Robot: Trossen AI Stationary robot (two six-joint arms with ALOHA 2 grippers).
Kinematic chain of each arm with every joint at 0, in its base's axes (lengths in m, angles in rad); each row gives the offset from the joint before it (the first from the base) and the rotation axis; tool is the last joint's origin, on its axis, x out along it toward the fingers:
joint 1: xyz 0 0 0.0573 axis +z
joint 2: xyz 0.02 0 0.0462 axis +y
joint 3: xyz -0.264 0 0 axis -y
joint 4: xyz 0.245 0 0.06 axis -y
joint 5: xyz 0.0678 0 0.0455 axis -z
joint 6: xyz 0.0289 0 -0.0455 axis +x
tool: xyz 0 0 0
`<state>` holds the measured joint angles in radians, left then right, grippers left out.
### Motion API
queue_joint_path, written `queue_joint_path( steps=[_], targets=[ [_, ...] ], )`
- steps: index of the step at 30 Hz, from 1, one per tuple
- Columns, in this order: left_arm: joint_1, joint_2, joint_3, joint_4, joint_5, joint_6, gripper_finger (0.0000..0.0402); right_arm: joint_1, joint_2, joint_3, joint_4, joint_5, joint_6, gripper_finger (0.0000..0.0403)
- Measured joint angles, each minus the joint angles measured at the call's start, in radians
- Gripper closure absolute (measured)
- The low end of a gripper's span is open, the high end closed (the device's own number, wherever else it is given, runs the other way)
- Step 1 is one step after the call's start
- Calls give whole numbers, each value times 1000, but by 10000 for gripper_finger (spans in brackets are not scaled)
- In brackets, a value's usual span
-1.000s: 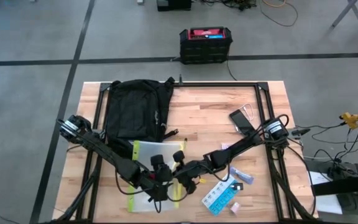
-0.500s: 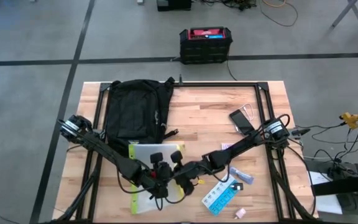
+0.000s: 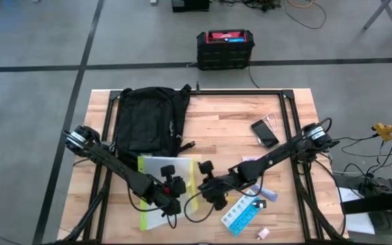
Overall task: Unpack backpack
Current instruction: Remove the green earphone from the zip bag
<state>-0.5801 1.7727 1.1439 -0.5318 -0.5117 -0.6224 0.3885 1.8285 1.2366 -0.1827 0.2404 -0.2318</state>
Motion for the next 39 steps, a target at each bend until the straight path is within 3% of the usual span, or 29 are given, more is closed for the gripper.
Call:
queue_joint_path(
  steps=[4, 7, 14, 23, 27, 32, 36, 39],
  targets=[
    [-15, -1, 0, -1, -3, 12, 401, 3, -11, -17, -44, -114, 82, 403],
    [-29, -3, 0, 0, -4, 20, 401, 7, 29, -38, 82, -214, 101, 402],
    [-50, -36, 0, 1, -3, 20, 401, -13, 192, -53, 414, -212, 31, 370],
    [-62, -69, 82, -123, 36, 66, 401, -17, 341, 6, 718, -230, -45, 280],
    [-62, -69, 91, -147, 41, 68, 401, -30, 400, 75, 724, -315, -56, 229],
    [-62, -69, 88, -146, 40, 66, 401, -76, 501, 182, 683, -494, -8, 188],
    [-65, -68, 85, -151, 39, 64, 401, -101, 567, 249, 678, -519, 52, 196],
    [-68, -64, 83, -159, 28, 64, 401, -115, 582, 267, 673, -516, 65, 242]
  ],
)
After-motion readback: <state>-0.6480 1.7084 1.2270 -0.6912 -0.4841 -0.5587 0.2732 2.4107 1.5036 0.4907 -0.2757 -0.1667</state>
